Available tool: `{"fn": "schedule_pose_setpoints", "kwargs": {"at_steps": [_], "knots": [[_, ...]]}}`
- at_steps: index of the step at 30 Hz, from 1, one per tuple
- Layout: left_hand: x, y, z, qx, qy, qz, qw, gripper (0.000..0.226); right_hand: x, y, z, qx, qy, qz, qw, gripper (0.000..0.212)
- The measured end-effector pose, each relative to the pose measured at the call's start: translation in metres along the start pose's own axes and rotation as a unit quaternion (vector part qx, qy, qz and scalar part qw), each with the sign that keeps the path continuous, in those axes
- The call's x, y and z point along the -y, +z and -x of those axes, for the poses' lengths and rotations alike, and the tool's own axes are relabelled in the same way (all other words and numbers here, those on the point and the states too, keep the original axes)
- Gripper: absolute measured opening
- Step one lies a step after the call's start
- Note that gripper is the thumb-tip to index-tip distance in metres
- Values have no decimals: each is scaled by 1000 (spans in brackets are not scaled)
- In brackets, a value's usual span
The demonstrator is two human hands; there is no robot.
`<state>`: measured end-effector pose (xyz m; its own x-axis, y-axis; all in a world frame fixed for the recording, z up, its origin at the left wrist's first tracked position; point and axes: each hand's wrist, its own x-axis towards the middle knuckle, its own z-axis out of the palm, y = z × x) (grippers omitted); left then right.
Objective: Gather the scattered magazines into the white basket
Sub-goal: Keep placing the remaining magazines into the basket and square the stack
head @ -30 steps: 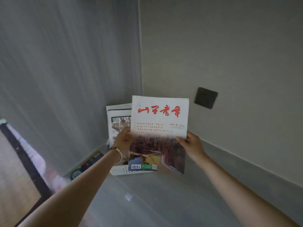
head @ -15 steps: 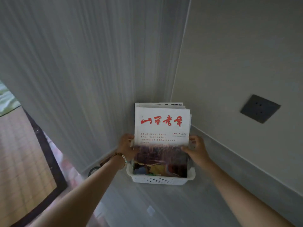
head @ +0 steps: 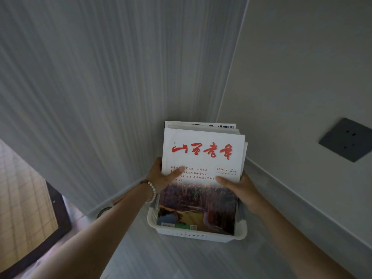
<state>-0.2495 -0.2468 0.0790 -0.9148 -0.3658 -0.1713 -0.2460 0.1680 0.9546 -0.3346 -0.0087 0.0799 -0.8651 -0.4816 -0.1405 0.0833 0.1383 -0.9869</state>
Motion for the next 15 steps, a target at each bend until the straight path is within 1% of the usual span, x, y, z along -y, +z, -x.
{"fn": "schedule_pose_setpoints", "kwargs": {"at_steps": [1, 3, 5, 7, 11, 13, 15], "knots": [[0, -1, 1, -5, 10, -2, 1000, 83, 0, 0, 2, -5, -4, 1, 1000, 44], [0, -3, 4, -14, 26, -4, 1000, 81, 0, 1, 5, -9, -13, 1, 1000, 43], [1, -4, 8, -27, 35, 12, 999, 84, 2, 1, 9, -11, -26, -4, 1000, 45], [-1, -3, 14, -35, 47, 36, 998, 88, 4, 0, 13, -17, -44, -9, 999, 48], [-9, -1, 27, -59, 85, 67, 992, 82, 10, -2, 19, -24, -88, -4, 996, 59], [-13, -1, 30, -65, 103, 80, 989, 83, 14, -4, 22, -28, -119, -2, 993, 56], [-15, -2, 31, -70, 119, 87, 987, 83, 17, -6, 22, -29, -144, 3, 989, 48]]}}
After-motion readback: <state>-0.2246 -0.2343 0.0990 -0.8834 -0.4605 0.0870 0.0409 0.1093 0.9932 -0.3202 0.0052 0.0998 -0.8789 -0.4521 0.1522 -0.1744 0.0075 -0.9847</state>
